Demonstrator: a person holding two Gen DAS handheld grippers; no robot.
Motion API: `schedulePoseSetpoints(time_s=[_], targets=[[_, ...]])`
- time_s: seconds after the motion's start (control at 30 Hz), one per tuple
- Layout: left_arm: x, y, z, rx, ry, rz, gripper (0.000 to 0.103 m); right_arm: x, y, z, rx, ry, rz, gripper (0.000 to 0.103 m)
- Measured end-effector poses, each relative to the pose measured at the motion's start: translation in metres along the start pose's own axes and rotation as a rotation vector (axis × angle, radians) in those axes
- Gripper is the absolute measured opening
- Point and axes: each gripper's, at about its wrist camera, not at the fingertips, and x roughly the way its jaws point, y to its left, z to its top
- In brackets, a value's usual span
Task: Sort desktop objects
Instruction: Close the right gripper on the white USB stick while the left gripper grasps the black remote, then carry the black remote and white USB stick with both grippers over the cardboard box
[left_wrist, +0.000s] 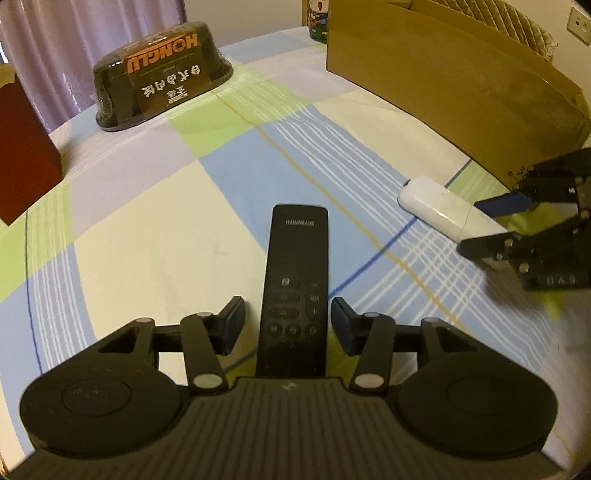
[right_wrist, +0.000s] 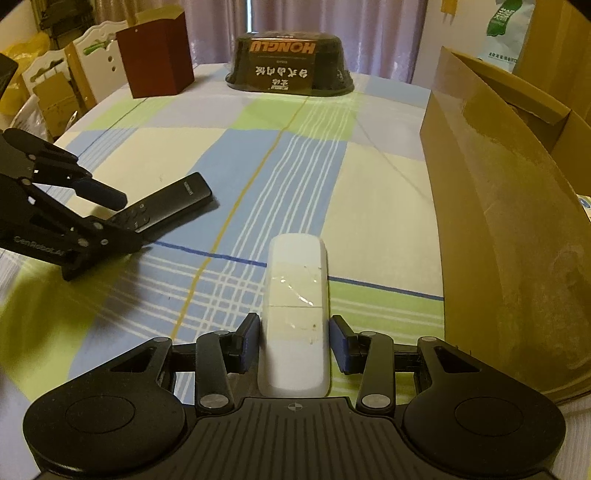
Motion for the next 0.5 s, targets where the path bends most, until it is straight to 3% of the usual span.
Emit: schedulePoseSetpoints(time_s=[0.3, 0.43, 0.5], targets=[[0.0073, -0.0015, 0.0044, 0.016, 0.023, 0.011, 0.045, 0.0035, -0.0008, 0.0039, 0.022, -0.028, -0.013, 0.041], [0.0071, -0.0034, 0.0045, 0.023, 0.023, 0.016, 0.034, 0.0041, -0.0002, 0.0042, 0.023, -0.031, -0.016, 0.041], [0.0072, -0.0048, 0.0042, 0.025, 0.022, 0.022, 0.034, 0.0045, -0.0005, 0.0047, 0.02, -0.029, -0.014, 0.041]])
